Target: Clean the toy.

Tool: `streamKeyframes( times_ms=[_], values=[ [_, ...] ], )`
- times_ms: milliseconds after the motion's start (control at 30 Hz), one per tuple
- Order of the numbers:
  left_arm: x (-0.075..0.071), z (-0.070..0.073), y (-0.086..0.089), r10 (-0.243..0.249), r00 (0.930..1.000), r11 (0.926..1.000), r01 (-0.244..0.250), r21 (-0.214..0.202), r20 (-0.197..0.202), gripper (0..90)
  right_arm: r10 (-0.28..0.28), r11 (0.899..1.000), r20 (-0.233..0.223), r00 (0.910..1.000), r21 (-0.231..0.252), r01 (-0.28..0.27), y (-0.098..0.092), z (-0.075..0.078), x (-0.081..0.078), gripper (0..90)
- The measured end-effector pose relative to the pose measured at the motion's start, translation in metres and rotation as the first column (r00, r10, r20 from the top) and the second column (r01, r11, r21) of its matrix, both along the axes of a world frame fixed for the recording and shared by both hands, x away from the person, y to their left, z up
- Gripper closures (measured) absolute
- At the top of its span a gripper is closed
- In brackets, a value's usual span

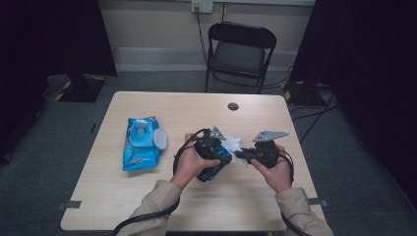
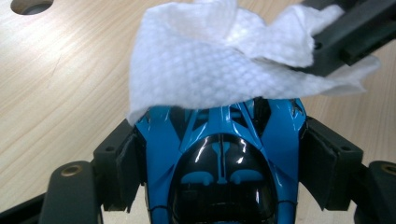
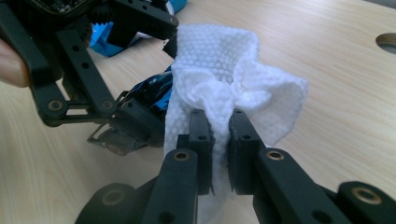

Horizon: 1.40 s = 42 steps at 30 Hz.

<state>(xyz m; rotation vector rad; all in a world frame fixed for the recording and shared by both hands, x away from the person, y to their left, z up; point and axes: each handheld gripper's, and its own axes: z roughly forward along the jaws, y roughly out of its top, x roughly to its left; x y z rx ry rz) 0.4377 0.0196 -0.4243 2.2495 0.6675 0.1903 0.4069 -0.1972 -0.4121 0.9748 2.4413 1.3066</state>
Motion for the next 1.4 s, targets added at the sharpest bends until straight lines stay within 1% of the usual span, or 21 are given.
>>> streamKeyframes(
  times_ms=[167, 200, 333, 400, 467, 567, 633, 667, 767, 833, 900, 1000, 1133, 1200, 1333, 1367, 1400],
  values=[
    [0.002, 0.001, 0.002, 0.007, 1.0, 1.0, -0.007, -0.002, 0.002, 24.5, 0.02, 1.0, 0.0, 0.9998, -0.011, -0.02, 0.0, -0.001, -0.003, 82.4],
    [0.003, 0.001, 0.003, 0.014, 0.9999, 0.9999, -0.014, -0.009, 0.003, 24.5, 0.025, 1.0, -0.004, 0.9997, -0.011, -0.026, 0.0, -0.001, -0.004, 82.4],
    [0.004, 0.002, 0.005, 0.023, 0.9997, 0.9996, -0.023, -0.017, 0.01, 24.5, 0.038, 0.999, -0.013, 0.9992, -0.005, -0.038, -0.001, -0.003, -0.007, 82.4],
    [0.005, 0.003, 0.006, 0.026, 0.9996, 0.9994, -0.026, -0.023, 0.003, 24.5, 0.043, 0.999, -0.017, 0.9989, 0.006, -0.043, -0.002, -0.003, -0.009, 82.4],
    [0.005, 0.004, 0.007, 0.027, 0.9996, 0.9993, -0.027, -0.025, 0.004, 24.5, 0.035, 0.999, -0.009, 0.9994, 0.01, -0.035, -0.004, -0.001, -0.009, 82.4],
    [0.003, 0.005, 0.008, 0.021, 0.9998, 0.9995, -0.021, -0.026, 0.005, 24.5, 0.012, 0.999, 0.007, 0.9999, 0.039, -0.012, -0.011, 0.005, -0.008, 82.4],
    [0.001, 0.006, 0.008, 0.01, 0.9999, 0.9997, -0.01, -0.021, 0.013, 24.5, -0.016, 0.999, 0.021, 0.9997, 0.052, 0.015, -0.017, 0.01, -0.005, 82.4],
    [0.0, 0.006, 0.007, 0.008, 0.9999, 0.9997, -0.008, -0.024, 0.015, 24.5, -0.029, 0.997, 0.023, 0.9993, 0.07, 0.028, -0.02, 0.014, -0.003, 82.4],
    [-0.003, 0.007, 0.004, -0.005, 0.9999, 0.9995, 0.006, -0.03, 0.016, 24.5, -0.048, 0.996, 0.03, 0.9984, 0.077, 0.046, -0.022, 0.022, 0.002, 82.4],
    [-0.004, 0.008, 0.002, -0.019, 0.9996, 0.9996, 0.019, -0.023, 0.021, 24.5, -0.054, 0.996, 0.036, 0.9979, 0.076, 0.052, -0.02, 0.027, 0.005, 82.4],
    [-0.006, 0.007, -0.002, -0.031, 0.9994, 0.9991, 0.032, -0.027, 0.018, 24.5, -0.059, 0.995, 0.038, 0.9976, 0.082, 0.055, -0.017, 0.03, 0.008, 82.4],
    [-0.01, 0.007, -0.007, -0.056, 0.9983, 0.9982, 0.056, -0.019, 0.017, 24.5, -0.058, 0.995, 0.032, 0.9978, 0.079, 0.055, -0.009, 0.032, 0.014, 82.4],
    [-0.014, 0.004, -0.013, -0.084, 0.9963, 0.9963, 0.085, -0.018, 0.015, 24.5, -0.055, 0.996, 0.022, 0.9983, 0.069, 0.053, 0.003, 0.031, 0.019, 82.3],
    [-0.016, 0.003, -0.015, -0.092, 0.9956, 0.9955, 0.093, -0.022, 0.014, 24.5, -0.051, 0.996, 0.016, 0.9986, 0.071, 0.049, 0.008, 0.029, 0.021, 82.3],
    [-0.017, 0.003, -0.018, -0.102, 0.9947, 0.9941, 0.102, -0.036, 0.011, 24.5, -0.055, 0.997, 0.0, 0.9985, 0.054, 0.054, 0.015, 0.025, 0.025, 82.3],
    [-0.017, 0.003, -0.018, -0.109, 0.994, 0.9934, 0.109, -0.035, 0.013, 24.4, -0.061, 0.997, -0.002, 0.9981, 0.052, 0.061, 0.016, 0.023, 0.026, 82.3],
    [-0.017, 0.004, -0.018, -0.115, 0.9933, 0.9929, 0.115, -0.031, 0.015, 24.5, -0.055, 0.997, -0.008, 0.9984, 0.057, 0.056, 0.017, 0.022, 0.027, 82.3]
  ],
)
